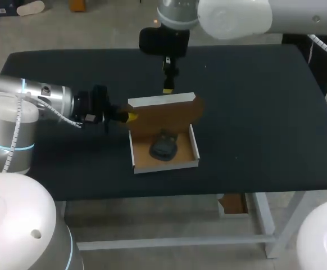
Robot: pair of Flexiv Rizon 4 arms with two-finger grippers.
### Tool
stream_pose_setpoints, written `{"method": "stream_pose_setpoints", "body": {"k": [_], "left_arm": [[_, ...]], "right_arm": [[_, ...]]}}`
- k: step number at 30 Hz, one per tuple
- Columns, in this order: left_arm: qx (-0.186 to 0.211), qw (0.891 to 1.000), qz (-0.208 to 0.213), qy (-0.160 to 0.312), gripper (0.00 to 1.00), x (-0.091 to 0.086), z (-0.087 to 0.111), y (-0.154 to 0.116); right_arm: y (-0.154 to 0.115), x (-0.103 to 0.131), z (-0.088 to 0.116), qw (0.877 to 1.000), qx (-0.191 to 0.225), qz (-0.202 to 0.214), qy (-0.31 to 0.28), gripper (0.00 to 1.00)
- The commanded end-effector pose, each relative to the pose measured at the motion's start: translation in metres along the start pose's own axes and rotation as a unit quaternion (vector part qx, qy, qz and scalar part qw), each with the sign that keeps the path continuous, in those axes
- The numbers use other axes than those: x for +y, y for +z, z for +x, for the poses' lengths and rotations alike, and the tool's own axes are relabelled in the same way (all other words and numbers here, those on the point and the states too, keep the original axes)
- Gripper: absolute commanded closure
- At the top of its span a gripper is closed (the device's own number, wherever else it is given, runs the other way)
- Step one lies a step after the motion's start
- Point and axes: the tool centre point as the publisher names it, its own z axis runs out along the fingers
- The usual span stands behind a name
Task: Assemble the packaging by folding the flat box into shape, placing the metal phone stand inside, and closing the box properly
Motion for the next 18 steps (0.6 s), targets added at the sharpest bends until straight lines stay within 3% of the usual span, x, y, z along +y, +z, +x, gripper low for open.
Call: {"method": "stream_pose_setpoints", "body": {"k": [1,10,18], "left_arm": [[-0.012,1.000,-0.005,0.019,1.00,-0.004,0.001,0.000],[-0.066,0.993,-0.007,0.100,1.00,-0.009,0.012,0.003],[-0.082,0.989,-0.017,0.119,1.00,-0.005,0.014,0.006]], "right_arm": [[-0.004,-0.009,-0.004,0.999,0.010,0.016,0.039,0.00],[-0.011,-0.033,-0.011,0.981,0.018,0.032,0.188,0.00],[-0.009,-0.042,-0.008,0.969,0.041,0.042,0.240,0.00]]}}
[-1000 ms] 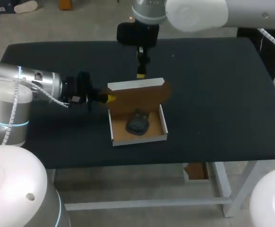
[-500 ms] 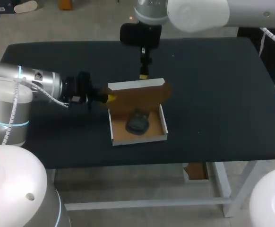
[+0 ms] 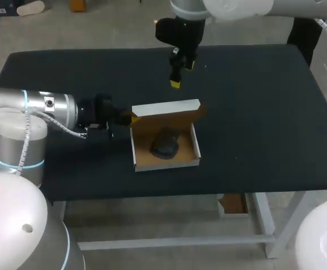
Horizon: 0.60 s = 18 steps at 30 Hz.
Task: Assemble the packaging by folding the flat box into shape, placing the metal phone stand inside, and closing the box properly
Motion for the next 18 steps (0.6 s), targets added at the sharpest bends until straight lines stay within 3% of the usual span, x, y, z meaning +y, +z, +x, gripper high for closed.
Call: {"method": "stream_pose_setpoints", "body": {"k": [1,10,18], "left_arm": [[-0.023,1.000,-0.005,0.009,1.00,0.001,0.005,0.002],[-0.032,0.998,-0.002,0.045,1.00,0.010,0.000,0.002],[-0.029,0.997,0.042,0.063,1.00,0.018,0.000,0.000]], "right_arm": [[0.000,0.002,-0.002,1.000,0.010,0.010,0.015,0.00],[-0.003,-0.004,0.001,0.998,0.026,0.015,0.049,0.00],[-0.003,-0.010,0.005,0.997,0.034,0.018,0.069,0.00]]}}
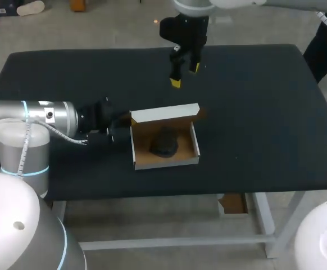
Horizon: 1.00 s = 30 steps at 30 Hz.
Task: Assemble the packaging by folding the flat box into shape, placing the metal phone stand inside, and closing the box properly
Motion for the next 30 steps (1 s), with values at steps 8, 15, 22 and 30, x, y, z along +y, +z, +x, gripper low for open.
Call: {"method": "stream_pose_setpoints", "body": {"k": [8,15,22,30], "left_arm": [[0.003,0.999,0.043,0.020,1.00,0.0157,0.0010,-0.0031],[0.010,0.997,0.036,0.061,1.00,0.0124,0.0023,-0.0036],[0.015,0.997,0.029,0.071,1.00,0.0111,0.0031,-0.0031],[0.015,0.997,0.029,0.071,1.00,0.0111,0.0031,-0.0031]], "right_arm": [[0.0018,-0.0055,0.0012,1.000,0.021,0.006,0.018,0.00],[0.0027,-0.0067,0.0012,0.999,0.030,0.004,0.025,0.00],[0.0027,-0.0067,0.0012,0.999,0.030,0.004,0.025,0.00],[0.0027,-0.0067,0.0012,0.999,0.030,0.004,0.025,0.00]]}}
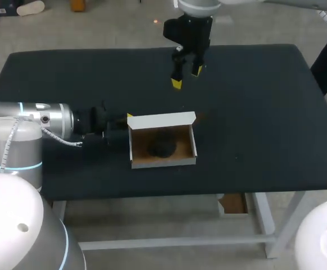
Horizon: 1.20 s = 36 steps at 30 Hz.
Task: Assemble the packaging by folding the flat box into shape, placing the metal phone stand inside, and closing the box properly
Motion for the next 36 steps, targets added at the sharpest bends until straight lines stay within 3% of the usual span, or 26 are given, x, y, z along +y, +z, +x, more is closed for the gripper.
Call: {"method": "stream_pose_setpoints", "body": {"k": [1,7,11,18,21,36], "left_arm": [[-0.001,1.000,0.001,0.000,1.00,0.001,0.000,0.000],[-0.013,1.000,-0.003,0.020,1.00,0.003,0.003,0.000],[-0.027,0.999,-0.013,0.040,1.00,0.010,0.005,0.000],[-0.037,0.997,-0.014,0.063,1.00,0.013,0.010,0.002],[-0.037,0.996,-0.015,0.074,1.00,0.013,0.012,0.002],[-0.037,0.994,0.000,0.106,1.00,0.011,0.020,0.001]], "right_arm": [[-0.002,0.000,0.000,1.000,0.001,0.002,-0.001,0.00],[-0.001,-0.001,-0.001,0.996,0.042,0.022,0.070,0.00],[-0.002,-0.008,-0.002,0.986,0.089,0.050,0.132,0.00],[0.000,-0.020,0.006,0.968,0.111,0.079,0.208,0.00],[0.002,-0.025,0.011,0.962,0.140,0.094,0.214,0.00],[0.002,-0.025,0.011,0.962,0.140,0.094,0.214,0.00]]}}
